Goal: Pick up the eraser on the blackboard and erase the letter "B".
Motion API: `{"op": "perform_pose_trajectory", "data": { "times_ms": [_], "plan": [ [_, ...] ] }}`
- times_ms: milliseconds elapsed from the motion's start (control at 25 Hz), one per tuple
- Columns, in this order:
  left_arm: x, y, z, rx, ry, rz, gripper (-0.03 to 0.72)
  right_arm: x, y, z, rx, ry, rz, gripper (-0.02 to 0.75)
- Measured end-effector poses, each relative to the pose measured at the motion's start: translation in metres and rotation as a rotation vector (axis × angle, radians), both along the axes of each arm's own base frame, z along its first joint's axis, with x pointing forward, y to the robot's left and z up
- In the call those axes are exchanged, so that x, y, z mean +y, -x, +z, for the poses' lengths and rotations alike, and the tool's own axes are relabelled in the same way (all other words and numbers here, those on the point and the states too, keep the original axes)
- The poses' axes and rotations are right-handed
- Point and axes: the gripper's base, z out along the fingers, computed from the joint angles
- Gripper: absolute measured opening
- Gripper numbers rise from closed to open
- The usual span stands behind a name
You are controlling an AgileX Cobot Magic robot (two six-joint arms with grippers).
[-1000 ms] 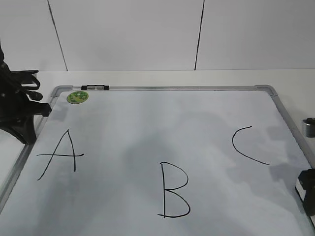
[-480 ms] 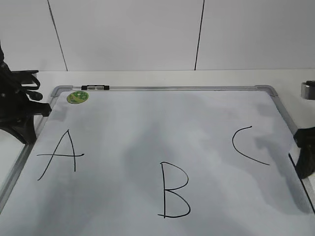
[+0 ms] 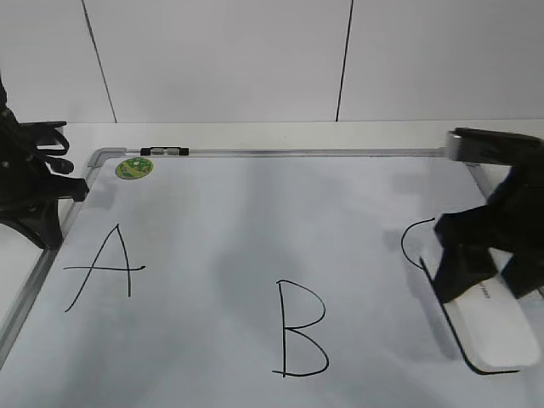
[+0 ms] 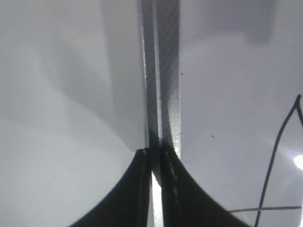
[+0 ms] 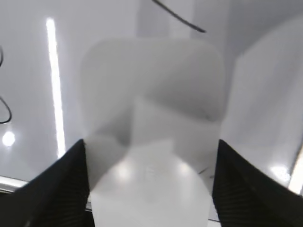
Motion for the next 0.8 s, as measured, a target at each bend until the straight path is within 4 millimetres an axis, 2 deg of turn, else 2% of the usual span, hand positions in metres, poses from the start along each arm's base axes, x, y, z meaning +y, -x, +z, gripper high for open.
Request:
{"op": "perform_pose_trajectory", "data": {
  "times_ms": [240, 400, 640, 800],
  "plan": [
    [0.0, 0.001, 0.0, 0.006, 0.0, -0.001, 0.022, 0.059, -0.014, -0.002, -0.025, 0.026, 0.167, 0.549],
    [0.0, 0.001, 0.0, 0.008, 0.001, 0.0, 0.022, 0.089, -0.029, -0.011, -0.028, 0.05, 0.236, 0.549],
    [0.0, 0.001, 0.0, 0.011, 0.002, 0.0, 0.022, 0.115, -0.054, -0.038, 0.007, 0.117, 0.301, 0.549],
    [0.0, 0.001, 0.0, 0.013, 0.002, 0.0, 0.022, 0.123, -0.069, -0.052, 0.047, 0.165, 0.327, 0.549]
  ]
}}
